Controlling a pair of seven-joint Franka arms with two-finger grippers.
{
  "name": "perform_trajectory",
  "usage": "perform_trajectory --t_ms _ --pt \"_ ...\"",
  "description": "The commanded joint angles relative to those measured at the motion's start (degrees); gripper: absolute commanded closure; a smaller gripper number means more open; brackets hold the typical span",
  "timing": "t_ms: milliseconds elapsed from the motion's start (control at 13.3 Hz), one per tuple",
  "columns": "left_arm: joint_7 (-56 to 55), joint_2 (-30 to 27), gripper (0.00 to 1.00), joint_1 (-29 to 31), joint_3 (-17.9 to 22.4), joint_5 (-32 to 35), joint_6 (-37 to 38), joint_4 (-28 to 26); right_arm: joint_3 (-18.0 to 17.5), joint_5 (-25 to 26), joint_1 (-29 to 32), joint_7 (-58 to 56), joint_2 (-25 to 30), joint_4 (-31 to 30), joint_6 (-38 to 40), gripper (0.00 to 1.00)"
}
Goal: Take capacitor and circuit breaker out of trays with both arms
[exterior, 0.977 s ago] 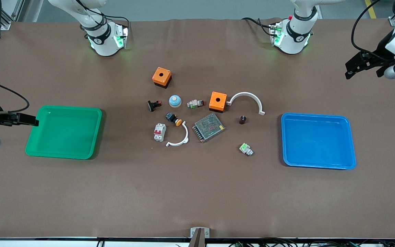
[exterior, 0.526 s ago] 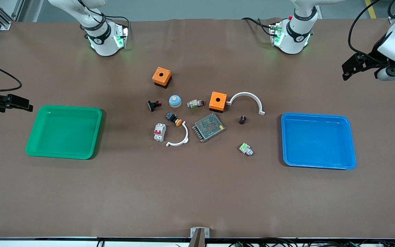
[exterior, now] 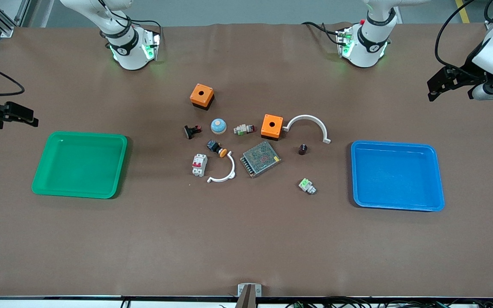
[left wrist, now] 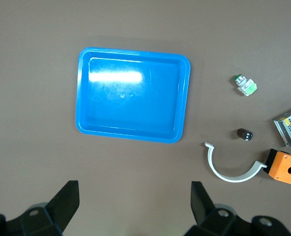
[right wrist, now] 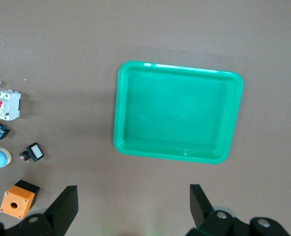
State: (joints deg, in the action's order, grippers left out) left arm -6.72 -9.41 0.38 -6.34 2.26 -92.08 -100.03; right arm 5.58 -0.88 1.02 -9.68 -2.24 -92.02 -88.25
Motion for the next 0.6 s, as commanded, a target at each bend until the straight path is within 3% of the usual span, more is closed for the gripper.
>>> perform_trajectory --t_ms 0,526 --pt "0.9 -0.6 0.0 0.1 -0.2 0.3 -0.2 -0.2 0.2 1.4 -0.8 -1.0 4.3 -4.5 -1.4 0.0" --pt "1.1 2.9 0.0 0.0 -0.2 0.1 0.2 3.9 0.2 1.4 -0.7 -1.7 10.2 -9.2 -3.7 0.0"
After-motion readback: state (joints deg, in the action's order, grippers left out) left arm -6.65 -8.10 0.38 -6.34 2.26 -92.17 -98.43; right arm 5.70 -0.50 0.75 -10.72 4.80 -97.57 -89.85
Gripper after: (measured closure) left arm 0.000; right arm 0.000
